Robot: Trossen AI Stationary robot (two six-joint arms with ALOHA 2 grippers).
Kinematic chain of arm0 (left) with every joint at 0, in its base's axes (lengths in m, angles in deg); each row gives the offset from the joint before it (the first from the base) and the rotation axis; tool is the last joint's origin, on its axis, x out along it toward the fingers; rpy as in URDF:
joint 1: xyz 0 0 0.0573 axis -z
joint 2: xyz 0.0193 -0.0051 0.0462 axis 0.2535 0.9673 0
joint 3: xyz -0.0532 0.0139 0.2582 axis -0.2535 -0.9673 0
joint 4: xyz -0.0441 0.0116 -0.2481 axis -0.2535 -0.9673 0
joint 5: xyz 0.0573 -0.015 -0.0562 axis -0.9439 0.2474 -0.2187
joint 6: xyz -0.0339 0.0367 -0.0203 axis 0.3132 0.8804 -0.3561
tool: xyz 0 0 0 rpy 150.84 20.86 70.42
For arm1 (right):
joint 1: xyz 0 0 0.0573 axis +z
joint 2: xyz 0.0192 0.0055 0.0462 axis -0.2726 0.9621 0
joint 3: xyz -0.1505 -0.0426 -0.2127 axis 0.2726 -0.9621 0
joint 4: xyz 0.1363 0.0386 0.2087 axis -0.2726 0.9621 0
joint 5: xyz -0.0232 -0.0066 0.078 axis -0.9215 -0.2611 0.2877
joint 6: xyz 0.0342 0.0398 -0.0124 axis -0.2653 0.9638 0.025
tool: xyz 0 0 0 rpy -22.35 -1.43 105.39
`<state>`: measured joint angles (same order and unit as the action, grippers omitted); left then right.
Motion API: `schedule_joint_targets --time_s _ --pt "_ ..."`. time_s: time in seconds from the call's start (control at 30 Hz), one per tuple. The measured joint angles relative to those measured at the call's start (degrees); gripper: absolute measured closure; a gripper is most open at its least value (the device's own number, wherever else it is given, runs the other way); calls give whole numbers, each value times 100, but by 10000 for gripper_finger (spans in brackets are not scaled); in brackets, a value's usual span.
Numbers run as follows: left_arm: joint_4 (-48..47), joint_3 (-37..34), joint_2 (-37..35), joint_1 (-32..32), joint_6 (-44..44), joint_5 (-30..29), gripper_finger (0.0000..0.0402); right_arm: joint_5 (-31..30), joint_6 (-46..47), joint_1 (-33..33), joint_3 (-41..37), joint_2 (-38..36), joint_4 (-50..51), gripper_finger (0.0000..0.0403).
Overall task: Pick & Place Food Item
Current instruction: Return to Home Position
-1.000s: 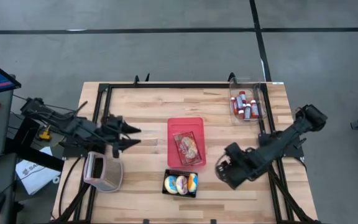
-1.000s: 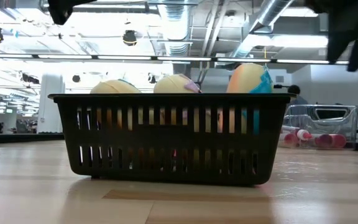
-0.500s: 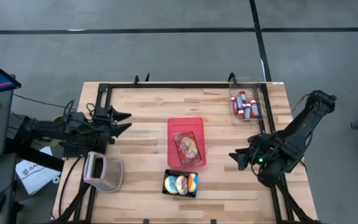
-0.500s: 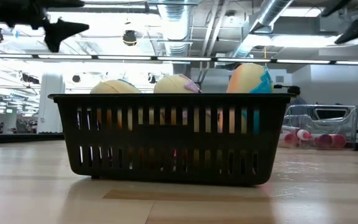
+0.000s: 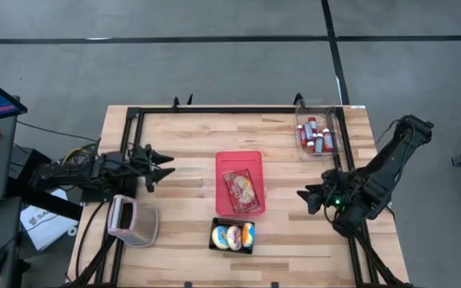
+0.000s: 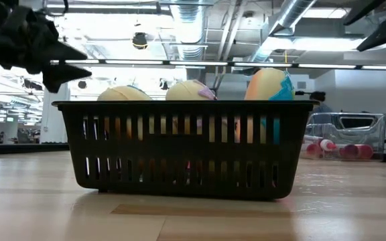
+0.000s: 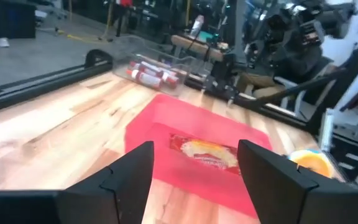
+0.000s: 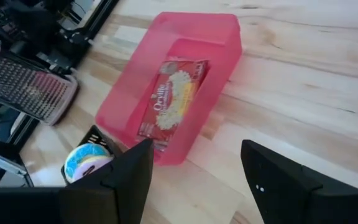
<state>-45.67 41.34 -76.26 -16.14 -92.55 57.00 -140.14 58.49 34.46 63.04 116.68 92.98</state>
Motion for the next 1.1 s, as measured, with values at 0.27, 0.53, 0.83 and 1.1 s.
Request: schedule_joint_targets --time_s 0.27,0.53,0.83,1.1 --pt "156 -134 179 -74 149 -445 186 109 -311 -15 0 -8 89 168" --pt "389 -150 684 -68 -379 -404 188 566 -1886 -187 0 -87 -960 168" --pt "390 -150 1089 -68 -391 -402 188 1614 -6206 -2043 0 246 -3639 168" --pt "390 -146 1311 -68 -393 -402 186 3960 -9769 -3934 -88 571 -5800 168"
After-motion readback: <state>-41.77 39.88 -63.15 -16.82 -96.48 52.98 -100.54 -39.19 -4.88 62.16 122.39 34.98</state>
